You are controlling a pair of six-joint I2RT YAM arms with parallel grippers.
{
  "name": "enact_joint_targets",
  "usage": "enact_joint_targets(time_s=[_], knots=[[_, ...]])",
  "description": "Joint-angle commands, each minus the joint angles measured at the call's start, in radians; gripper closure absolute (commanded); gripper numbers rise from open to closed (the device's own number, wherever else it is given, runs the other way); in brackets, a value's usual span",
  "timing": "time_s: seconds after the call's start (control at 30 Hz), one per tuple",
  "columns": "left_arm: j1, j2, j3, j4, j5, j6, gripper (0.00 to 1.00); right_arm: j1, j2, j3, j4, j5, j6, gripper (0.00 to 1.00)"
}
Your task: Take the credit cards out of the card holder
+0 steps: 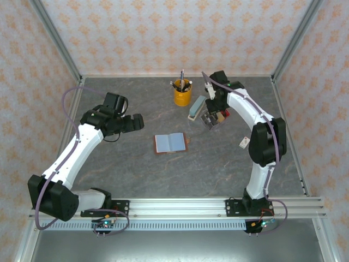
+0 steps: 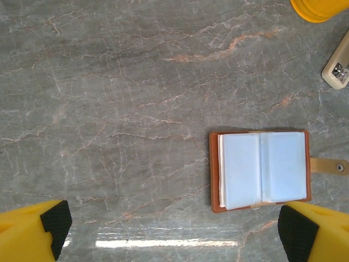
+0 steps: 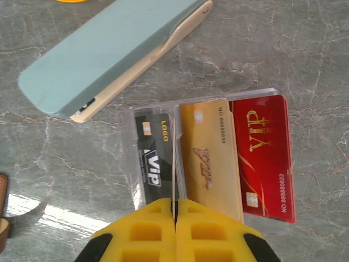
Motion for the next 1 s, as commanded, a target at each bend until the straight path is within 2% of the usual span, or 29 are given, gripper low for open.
enact_joint_targets(time_s=[0.0,0.1,0.57,0.83,0.97], knots=[[0.015,0.008,0.003,-0.013,0.008,0.018,0.00,-0.016,0.021,0.034,-0.058,-0.074,-0.045,1.00],[0.017,0.012,0.001,-0.009,0.020,0.018,0.00,-0.024,0.036,0.035,-0.056,-0.112,-0.050,1.00],[0.017,0.021,-0.007,-0.003,0.036,0.019,0.00,-0.025,0.128,0.103,-0.108,-0.097,-0.082,1.00],[0.017,0.029,-0.012,0.000,0.050,0.010,0.00,-0.026,0.130,0.113,-0.118,-0.116,-0.052,0.78],[0.019,0.050,-0.007,-0.004,0.055,-0.011,0.00,-0.026,0.097,0.113,-0.111,-0.079,0.012,0.73]])
